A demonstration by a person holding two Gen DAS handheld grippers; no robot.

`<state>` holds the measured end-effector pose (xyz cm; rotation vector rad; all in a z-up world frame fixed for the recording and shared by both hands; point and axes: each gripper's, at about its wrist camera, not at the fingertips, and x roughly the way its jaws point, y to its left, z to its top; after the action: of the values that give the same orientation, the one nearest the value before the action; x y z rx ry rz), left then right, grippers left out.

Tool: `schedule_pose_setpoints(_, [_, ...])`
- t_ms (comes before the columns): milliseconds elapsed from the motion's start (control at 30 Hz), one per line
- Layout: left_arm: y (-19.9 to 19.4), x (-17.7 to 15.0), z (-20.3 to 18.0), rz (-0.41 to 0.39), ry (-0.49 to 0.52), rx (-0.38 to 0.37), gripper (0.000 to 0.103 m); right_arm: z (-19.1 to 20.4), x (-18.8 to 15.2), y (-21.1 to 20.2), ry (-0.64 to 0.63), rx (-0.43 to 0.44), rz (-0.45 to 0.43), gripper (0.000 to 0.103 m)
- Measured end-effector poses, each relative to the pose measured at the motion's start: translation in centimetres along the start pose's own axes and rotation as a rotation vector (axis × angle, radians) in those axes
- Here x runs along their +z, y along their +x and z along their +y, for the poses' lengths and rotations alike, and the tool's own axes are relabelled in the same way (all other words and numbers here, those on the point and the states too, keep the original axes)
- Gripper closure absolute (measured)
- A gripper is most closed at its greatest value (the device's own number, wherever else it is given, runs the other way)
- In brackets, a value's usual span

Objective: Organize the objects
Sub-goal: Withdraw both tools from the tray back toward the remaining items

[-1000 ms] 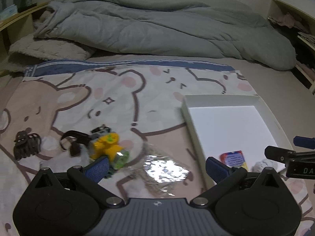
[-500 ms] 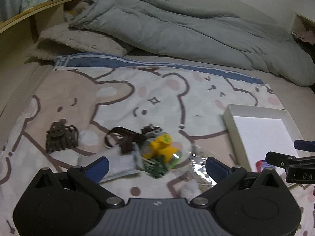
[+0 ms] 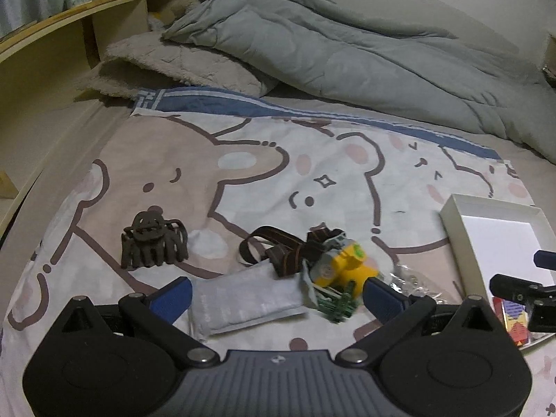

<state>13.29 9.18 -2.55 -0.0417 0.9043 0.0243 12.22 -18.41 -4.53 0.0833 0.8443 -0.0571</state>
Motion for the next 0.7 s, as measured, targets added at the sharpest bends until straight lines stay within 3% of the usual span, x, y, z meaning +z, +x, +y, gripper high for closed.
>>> schedule_pose_setpoints(467, [5.4, -0.2, 3.2, 0.075, -0.058, 0.084, 0.000, 1.9, -0.6, 1.4, 0.027, 0.127, 0.010, 0.000])
schedule_pose_setpoints(700, [8.5, -0.2, 6.3, 0.141, -0.210, 0.056, 0.004, 2.9, -1.5, 2.1, 0.020, 0.224, 0.040, 0.000])
